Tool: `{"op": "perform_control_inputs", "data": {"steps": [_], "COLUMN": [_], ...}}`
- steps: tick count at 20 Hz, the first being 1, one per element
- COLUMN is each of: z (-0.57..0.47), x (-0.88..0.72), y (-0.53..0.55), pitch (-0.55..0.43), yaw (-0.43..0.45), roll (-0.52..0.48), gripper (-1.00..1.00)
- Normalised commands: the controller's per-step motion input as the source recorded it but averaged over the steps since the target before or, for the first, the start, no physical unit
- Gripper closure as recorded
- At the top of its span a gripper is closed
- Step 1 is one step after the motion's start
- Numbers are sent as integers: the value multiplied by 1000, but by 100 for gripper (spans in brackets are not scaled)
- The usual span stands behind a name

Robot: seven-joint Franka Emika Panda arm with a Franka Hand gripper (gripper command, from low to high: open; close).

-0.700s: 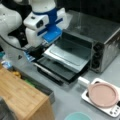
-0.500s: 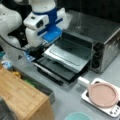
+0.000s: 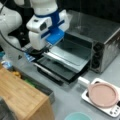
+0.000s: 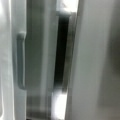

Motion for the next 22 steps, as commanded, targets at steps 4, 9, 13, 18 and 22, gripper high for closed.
{"op": "perform_control_inputs", "data": {"steps": [4,9,13,18,22], "z": [135,156,92,90,107], "x": [468,527,699,841,914], "y": [-257,-148,-102,-234,-393], "pitch": [83,116,149,194,202], "yaw": [-32,-36,-23,0,15], "roll": [121,87,30,60,90], "gripper": [-100,-100,-100,-100,-100]}}
